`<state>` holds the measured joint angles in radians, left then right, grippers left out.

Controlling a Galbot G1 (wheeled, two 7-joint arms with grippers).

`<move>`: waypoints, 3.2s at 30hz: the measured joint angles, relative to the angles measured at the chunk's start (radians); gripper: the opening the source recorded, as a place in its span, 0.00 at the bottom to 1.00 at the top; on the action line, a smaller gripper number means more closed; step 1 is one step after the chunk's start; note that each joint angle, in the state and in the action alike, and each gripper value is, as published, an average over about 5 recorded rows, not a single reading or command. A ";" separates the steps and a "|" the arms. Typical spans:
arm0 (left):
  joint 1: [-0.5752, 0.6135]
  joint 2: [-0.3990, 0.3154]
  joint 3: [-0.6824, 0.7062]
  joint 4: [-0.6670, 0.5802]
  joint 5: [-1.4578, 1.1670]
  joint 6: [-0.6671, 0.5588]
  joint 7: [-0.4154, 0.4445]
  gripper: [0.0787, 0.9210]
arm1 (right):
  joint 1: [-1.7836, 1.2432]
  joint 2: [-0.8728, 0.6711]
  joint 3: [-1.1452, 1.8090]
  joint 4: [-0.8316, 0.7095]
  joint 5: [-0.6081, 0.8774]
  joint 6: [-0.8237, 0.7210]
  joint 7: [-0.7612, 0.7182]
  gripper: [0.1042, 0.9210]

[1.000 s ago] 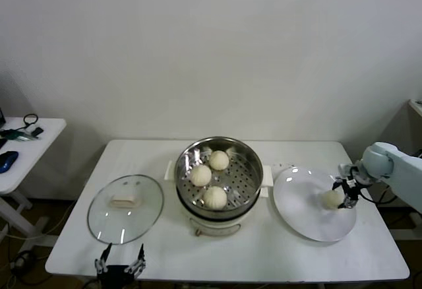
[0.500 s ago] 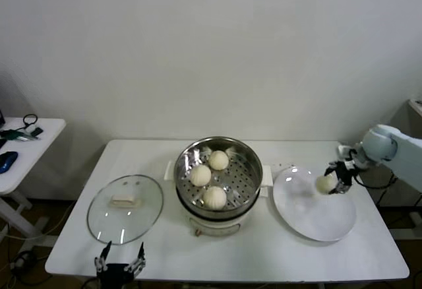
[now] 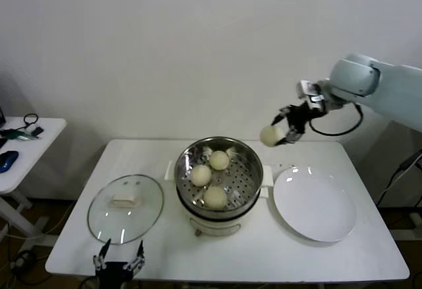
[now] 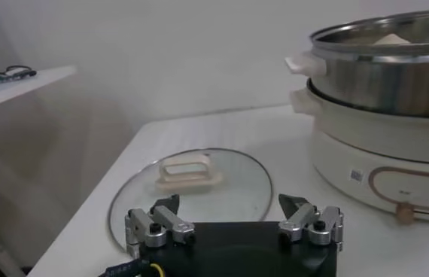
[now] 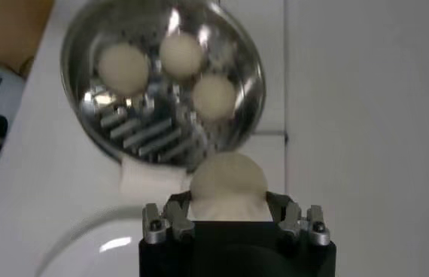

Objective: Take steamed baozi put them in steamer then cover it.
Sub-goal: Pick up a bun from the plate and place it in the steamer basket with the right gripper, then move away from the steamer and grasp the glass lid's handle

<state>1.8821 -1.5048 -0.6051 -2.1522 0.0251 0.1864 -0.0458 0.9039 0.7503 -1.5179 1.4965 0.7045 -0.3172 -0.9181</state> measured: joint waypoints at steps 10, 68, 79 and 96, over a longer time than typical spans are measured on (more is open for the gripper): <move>0.007 0.002 -0.018 -0.013 -0.009 0.000 -0.001 0.88 | -0.059 0.110 -0.001 0.074 0.036 -0.092 0.093 0.71; -0.104 0.084 -0.071 -0.007 -0.077 0.042 0.005 0.88 | -0.654 -0.136 0.736 0.118 0.184 -0.116 0.693 0.88; -0.168 0.123 -0.065 0.015 -0.070 0.033 -0.019 0.88 | -1.382 -0.170 1.468 0.207 0.084 0.157 0.786 0.88; -0.202 0.198 -0.072 0.063 0.160 -0.078 -0.111 0.88 | -2.395 0.181 2.171 0.274 -0.063 0.599 0.767 0.88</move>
<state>1.6802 -1.3065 -0.6767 -2.0892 0.1852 0.1085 -0.1568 -1.4908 0.9316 0.6533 1.7700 0.6416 0.2814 -0.1511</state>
